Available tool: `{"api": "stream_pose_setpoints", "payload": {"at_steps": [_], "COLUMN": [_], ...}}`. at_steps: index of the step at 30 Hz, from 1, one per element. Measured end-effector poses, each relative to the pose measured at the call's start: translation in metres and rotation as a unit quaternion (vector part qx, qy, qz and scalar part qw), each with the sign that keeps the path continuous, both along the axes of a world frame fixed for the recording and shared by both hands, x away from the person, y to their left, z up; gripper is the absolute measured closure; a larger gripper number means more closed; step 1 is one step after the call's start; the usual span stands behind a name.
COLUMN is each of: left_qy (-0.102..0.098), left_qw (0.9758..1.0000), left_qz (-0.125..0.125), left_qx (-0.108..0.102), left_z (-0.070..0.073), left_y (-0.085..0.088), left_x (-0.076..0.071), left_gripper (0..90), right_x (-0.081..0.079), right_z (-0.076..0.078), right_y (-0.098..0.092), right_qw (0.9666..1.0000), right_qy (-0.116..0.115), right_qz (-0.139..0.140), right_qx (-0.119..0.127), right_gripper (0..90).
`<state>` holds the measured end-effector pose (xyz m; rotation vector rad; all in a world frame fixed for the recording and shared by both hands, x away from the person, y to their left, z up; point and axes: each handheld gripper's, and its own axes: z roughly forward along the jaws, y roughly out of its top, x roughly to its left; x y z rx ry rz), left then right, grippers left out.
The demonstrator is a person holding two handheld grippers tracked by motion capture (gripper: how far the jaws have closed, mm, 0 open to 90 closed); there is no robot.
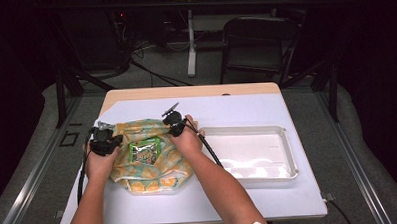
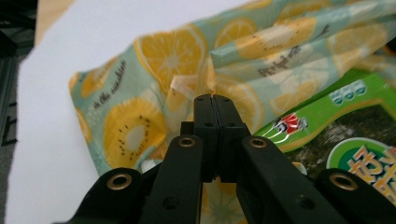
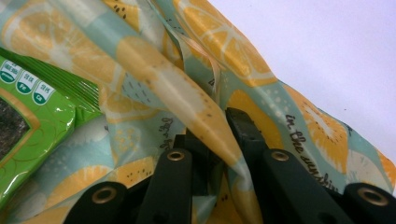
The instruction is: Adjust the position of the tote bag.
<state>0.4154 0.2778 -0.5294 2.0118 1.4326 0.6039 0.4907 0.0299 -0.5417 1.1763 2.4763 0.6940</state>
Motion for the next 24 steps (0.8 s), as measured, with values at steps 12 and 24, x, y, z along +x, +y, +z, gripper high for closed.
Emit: {"api": "stream_pose_setpoints", "payload": {"at_steps": [12, 24], "left_qy": [0.023, 0.027], "left_qw": [0.9996, 0.9995], "left_qz": [0.008, 0.015], "left_qx": [0.016, 0.012], "left_z": [-0.018, -0.021], "left_y": [-0.001, 0.002], "left_x": [0.007, 0.007], "left_gripper": [89.6, 89.3], "right_x": [-0.012, -0.043], "right_z": [0.013, 0.045], "right_y": [-0.007, -0.013], "right_qw": [0.9987, 0.9927], "right_qy": [-0.018, -0.052], "right_qz": [0.02, 0.081], "right_qx": [0.043, 0.072], "right_gripper": [65.4, 53.1]}}
